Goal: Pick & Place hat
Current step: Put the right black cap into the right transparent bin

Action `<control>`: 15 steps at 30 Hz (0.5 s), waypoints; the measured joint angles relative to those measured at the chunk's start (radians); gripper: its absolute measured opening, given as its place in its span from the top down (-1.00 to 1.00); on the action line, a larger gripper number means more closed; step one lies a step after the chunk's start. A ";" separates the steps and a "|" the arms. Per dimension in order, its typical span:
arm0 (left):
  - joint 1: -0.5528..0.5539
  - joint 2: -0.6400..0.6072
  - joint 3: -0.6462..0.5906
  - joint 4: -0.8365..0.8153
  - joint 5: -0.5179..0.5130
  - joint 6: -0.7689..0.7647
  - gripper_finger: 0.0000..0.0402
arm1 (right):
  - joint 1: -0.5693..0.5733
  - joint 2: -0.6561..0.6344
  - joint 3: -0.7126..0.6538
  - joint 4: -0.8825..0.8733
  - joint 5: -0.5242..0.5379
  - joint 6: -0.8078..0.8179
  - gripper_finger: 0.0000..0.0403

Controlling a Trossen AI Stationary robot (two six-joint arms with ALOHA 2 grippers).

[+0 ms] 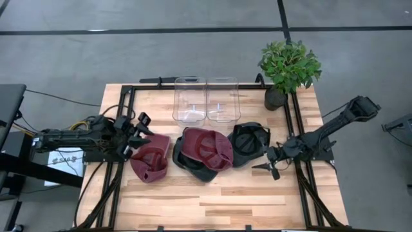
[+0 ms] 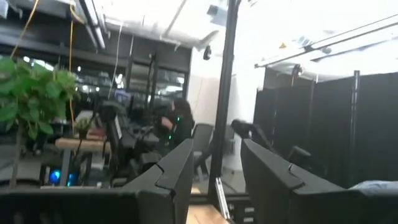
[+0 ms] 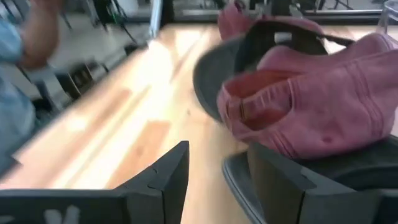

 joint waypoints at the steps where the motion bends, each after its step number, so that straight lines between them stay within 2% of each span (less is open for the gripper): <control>1: 0.000 0.027 0.011 0.000 0.000 0.001 0.35 | 0.010 0.018 0.000 0.002 0.016 -0.017 0.26; 7: 0.000 0.206 0.059 0.004 0.000 0.001 0.35 | 0.043 0.082 0.001 0.022 0.099 -0.103 0.35; 15: 0.000 0.378 0.095 0.015 0.000 0.001 0.35 | 0.041 0.113 0.002 -0.003 0.156 -0.112 0.42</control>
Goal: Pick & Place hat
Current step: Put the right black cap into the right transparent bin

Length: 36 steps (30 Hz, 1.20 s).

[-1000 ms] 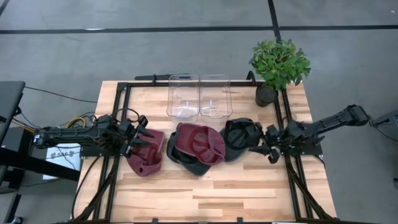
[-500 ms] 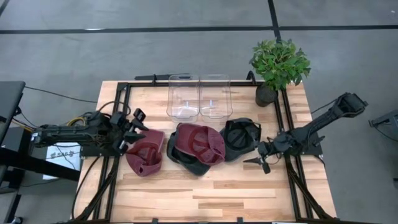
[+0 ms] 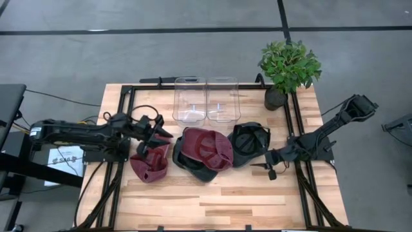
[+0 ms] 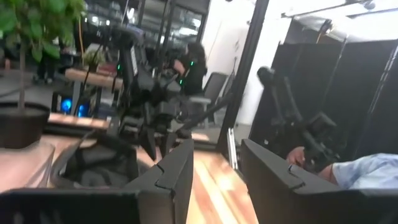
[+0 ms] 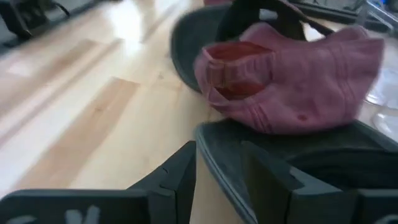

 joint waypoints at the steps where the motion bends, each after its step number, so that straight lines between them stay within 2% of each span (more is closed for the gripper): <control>1: 0.000 0.011 0.002 0.002 0.000 0.000 0.35 | 0.000 0.001 0.000 -0.002 0.022 0.000 0.42; 5: 0.000 0.030 0.006 0.010 0.000 0.000 0.35 | -0.001 -0.011 0.012 0.001 0.147 0.005 0.42; 10: -0.001 0.028 0.006 0.011 0.000 -0.009 0.35 | -0.001 -0.028 0.076 -0.010 0.416 0.016 0.42; 12: -0.007 0.028 0.006 0.011 0.000 -0.008 0.35 | -0.001 -0.028 0.110 -0.048 0.468 0.017 0.42; 15: -0.020 0.028 0.006 0.011 0.001 -0.008 0.35 | -0.001 -0.026 0.176 -0.218 0.430 0.075 0.42; 19: -0.027 0.028 0.006 0.012 0.003 -0.008 0.35 | 0.002 0.012 0.261 -0.465 0.251 0.208 0.42; 22: -0.027 0.028 0.006 0.014 0.003 -0.008 0.35 | 0.024 0.056 0.290 -0.499 0.160 0.217 0.42; 28: -0.027 0.028 0.006 0.015 0.002 -0.008 0.35 | 0.083 0.150 0.309 -0.492 0.148 0.110 0.42; 36: -0.027 0.028 0.006 0.017 0.001 -0.009 0.35 | 0.086 0.237 0.314 -0.493 0.173 0.106 0.42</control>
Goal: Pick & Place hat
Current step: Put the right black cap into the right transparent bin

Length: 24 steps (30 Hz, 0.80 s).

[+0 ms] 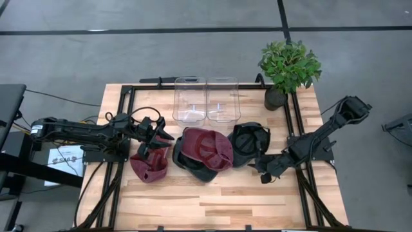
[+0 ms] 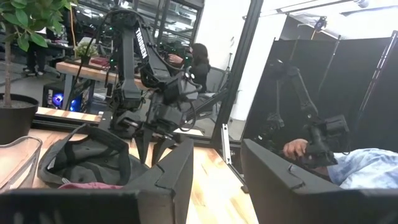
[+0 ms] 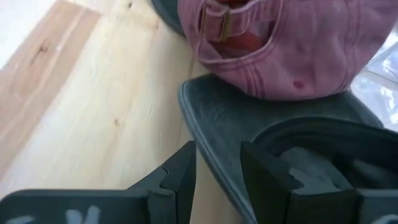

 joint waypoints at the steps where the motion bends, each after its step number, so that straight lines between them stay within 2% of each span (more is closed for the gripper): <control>1: 0.000 0.000 0.000 0.000 0.000 0.000 0.35 | 0.000 0.006 0.000 0.000 0.000 0.000 0.42; 12: 0.000 0.000 0.000 0.000 0.000 0.000 0.35 | -0.007 0.020 0.000 -0.018 0.000 0.000 0.42; 24: 0.000 0.000 0.000 0.000 0.000 0.000 0.35 | -0.047 0.092 0.000 -0.031 0.002 0.008 0.47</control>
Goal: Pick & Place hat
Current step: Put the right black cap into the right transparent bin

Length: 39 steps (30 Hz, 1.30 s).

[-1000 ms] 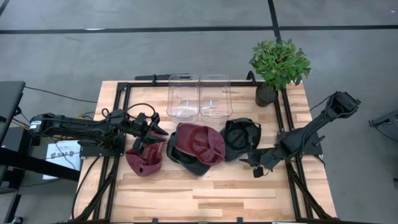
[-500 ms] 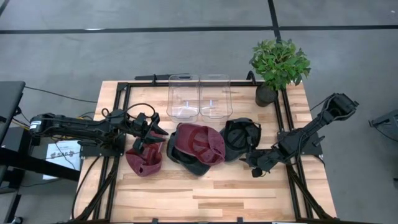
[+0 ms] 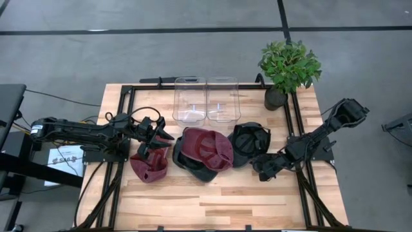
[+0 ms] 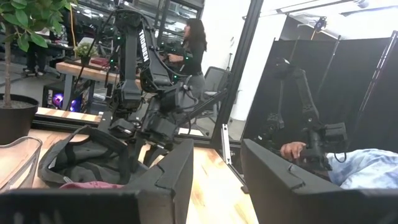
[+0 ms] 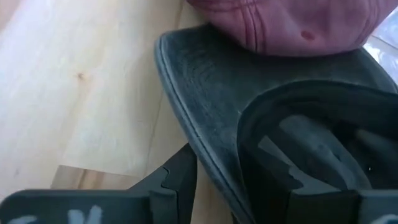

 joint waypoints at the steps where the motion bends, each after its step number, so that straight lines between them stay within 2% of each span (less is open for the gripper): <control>1: 0.000 0.000 0.000 0.000 0.000 0.000 0.35 | -0.002 0.000 0.000 0.000 0.000 0.000 0.51; 6: 0.000 0.000 0.000 0.000 0.000 0.000 0.35 | 0.005 -0.011 0.000 0.005 0.001 -0.001 0.93; 11: 0.000 0.000 0.000 0.000 0.000 0.000 0.35 | 0.039 -0.011 0.039 -0.060 -0.001 0.052 0.97; 17: 0.000 0.000 0.000 0.000 0.000 0.000 0.35 | 0.118 -0.011 0.182 -0.252 0.037 0.058 0.98; 24: 0.000 0.000 0.000 0.000 0.000 -0.001 0.35 | 0.215 -0.011 0.384 -0.664 0.194 0.231 0.98; 29: 0.000 0.000 0.000 0.000 0.000 -0.003 0.35 | 0.280 -0.011 0.465 -0.899 0.302 0.385 0.99; 33: -0.006 0.000 0.000 0.000 0.000 -0.003 0.35 | 0.308 -0.011 0.485 -0.968 0.383 0.452 0.99; 39: -0.044 0.000 0.000 0.000 0.000 -0.002 0.35 | 0.316 -0.011 0.485 -0.945 0.542 0.456 0.99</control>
